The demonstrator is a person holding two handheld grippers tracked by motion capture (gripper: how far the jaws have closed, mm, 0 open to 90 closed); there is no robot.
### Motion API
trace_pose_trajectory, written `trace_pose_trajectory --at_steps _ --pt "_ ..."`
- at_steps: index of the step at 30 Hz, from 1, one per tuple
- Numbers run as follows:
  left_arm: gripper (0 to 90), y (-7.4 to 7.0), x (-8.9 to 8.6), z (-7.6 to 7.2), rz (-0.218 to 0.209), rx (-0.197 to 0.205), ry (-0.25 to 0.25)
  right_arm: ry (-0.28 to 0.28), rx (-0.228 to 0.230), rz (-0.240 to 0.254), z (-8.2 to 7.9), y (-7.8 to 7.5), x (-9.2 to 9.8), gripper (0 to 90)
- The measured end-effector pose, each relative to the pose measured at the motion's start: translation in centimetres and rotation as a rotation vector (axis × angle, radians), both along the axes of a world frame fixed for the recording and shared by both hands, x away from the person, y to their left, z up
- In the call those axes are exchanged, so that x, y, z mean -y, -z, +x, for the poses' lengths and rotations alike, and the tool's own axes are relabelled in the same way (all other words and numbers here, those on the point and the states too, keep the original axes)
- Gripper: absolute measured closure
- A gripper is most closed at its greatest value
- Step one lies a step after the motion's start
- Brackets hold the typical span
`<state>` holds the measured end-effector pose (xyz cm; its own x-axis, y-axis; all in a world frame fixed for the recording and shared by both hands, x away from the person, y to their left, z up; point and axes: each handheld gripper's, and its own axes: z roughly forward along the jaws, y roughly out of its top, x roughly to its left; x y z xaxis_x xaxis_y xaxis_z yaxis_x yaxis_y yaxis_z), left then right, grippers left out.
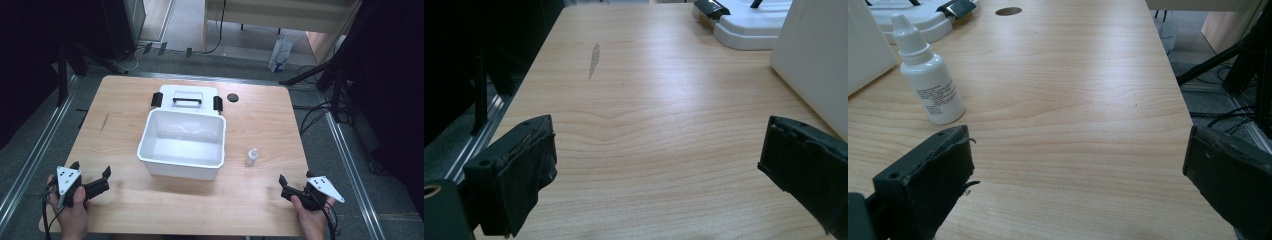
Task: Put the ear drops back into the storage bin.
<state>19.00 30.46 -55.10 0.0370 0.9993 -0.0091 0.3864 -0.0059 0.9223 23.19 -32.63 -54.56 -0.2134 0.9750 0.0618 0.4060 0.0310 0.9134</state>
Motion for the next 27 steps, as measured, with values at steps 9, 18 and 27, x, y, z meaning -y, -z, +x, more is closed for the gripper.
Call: trace_pose_trajectory --at_steps 9,18,27 --pt "4.5 0.0 0.0 0.0 0.001 0.004 -0.003 0.024 -0.018 -0.005 0.1 0.0 0.1 4.9" --pt "5.7 0.0 0.3 0.0 0.018 0.0 -0.025 0.02 -0.06 0.002 0.0 -0.6 0.6 12.9" --pt "6.6 0.0 0.3 0.1 0.023 -0.004 -0.032 -0.085 -0.132 -0.098 0.4 -3.4 -0.1 16.0"
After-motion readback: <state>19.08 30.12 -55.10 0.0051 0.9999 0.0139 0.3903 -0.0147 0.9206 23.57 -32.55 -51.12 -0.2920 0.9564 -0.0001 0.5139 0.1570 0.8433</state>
